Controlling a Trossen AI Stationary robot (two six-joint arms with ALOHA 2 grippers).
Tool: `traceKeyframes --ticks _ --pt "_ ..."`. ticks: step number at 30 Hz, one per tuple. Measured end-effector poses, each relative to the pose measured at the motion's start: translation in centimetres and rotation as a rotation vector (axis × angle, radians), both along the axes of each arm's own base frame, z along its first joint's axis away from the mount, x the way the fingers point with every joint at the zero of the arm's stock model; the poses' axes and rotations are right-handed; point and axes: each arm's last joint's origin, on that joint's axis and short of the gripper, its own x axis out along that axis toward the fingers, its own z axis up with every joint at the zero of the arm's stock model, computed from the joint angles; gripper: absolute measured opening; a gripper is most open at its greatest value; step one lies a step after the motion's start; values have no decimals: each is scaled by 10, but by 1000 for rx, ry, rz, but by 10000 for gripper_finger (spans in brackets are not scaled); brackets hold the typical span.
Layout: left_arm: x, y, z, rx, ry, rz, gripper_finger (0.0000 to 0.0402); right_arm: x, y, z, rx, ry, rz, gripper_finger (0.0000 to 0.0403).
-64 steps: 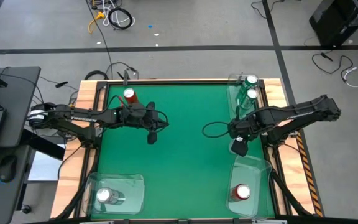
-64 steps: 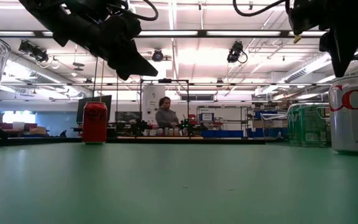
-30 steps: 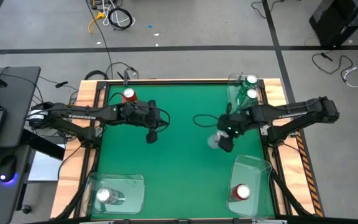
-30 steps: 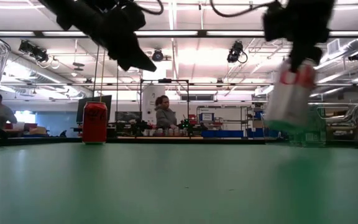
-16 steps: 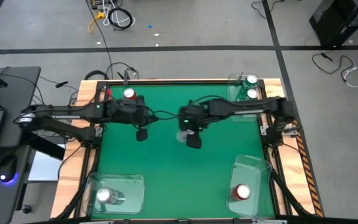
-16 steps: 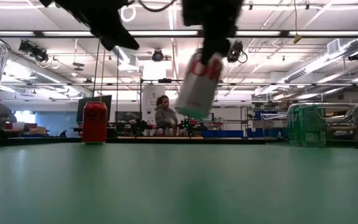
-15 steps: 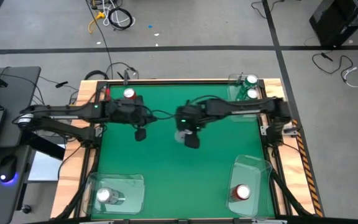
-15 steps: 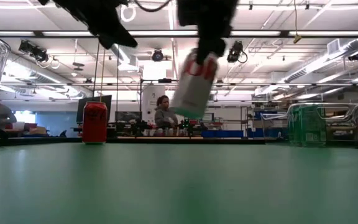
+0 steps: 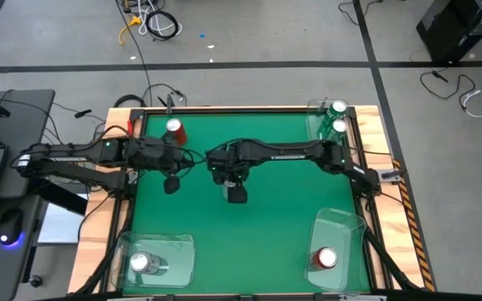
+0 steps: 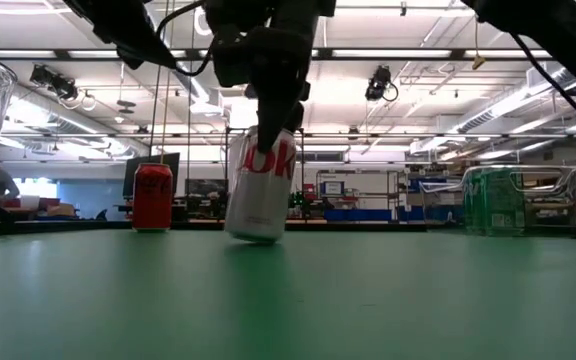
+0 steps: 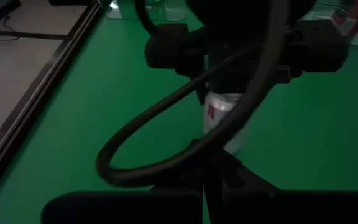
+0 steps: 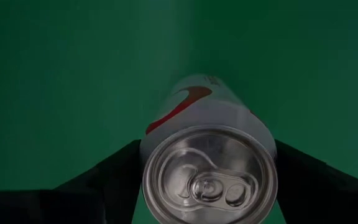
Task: Sort soda cans
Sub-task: Put the red-silver soda can into the bottom left transparent bin
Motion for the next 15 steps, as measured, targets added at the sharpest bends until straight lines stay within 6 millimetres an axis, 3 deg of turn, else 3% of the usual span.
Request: traceKeyframes --ticks 8,15 --pt "0 -5 0 -2 -3 -22 0 9 0 -5 9 -33 24 291" --pt "0 -7 0 -20 -10 -22 0 16 1 -9 -33 -93 41 387"
